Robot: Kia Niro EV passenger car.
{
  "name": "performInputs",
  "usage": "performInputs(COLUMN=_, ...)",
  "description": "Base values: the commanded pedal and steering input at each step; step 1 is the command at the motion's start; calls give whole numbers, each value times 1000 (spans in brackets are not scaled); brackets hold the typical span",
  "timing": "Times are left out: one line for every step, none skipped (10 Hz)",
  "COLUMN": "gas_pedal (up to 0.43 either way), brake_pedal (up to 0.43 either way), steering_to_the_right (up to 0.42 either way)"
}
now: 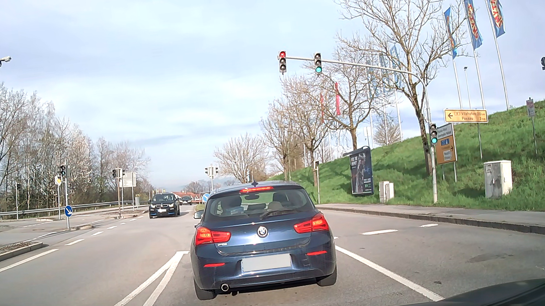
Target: Follow the waypoints while adhering to traffic rules and regulations
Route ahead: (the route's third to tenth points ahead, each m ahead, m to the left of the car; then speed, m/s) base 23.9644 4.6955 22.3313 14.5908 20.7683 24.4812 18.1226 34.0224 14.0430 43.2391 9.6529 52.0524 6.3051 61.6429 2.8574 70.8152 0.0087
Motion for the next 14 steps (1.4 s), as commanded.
performInputs(gas_pedal=0, brake_pedal=409, steering_to_the_right=-75)
performInputs(gas_pedal=0, brake_pedal=409, steering_to_the_right=-75)
performInputs(gas_pedal=0, brake_pedal=409, steering_to_the_right=-75)
performInputs(gas_pedal=0, brake_pedal=409, steering_to_the_right=-75)
performInputs(gas_pedal=0, brake_pedal=409, steering_to_the_right=-75)
performInputs(gas_pedal=0, brake_pedal=409, steering_to_the_right=-75)
performInputs(gas_pedal=0, brake_pedal=409, steering_to_the_right=-75)
performInputs(gas_pedal=0, brake_pedal=409, steering_to_the_right=-75)
performInputs(gas_pedal=0, brake_pedal=409, steering_to_the_right=-75)
performInputs(gas_pedal=0, brake_pedal=409, steering_to_the_right=-75)
performInputs(gas_pedal=0, brake_pedal=409, steering_to_the_right=-75)
performInputs(gas_pedal=0, brake_pedal=409, steering_to_the_right=-75)
performInputs(gas_pedal=0, brake_pedal=409, steering_to_the_right=-75)
performInputs(gas_pedal=0, brake_pedal=409, steering_to_the_right=-75)
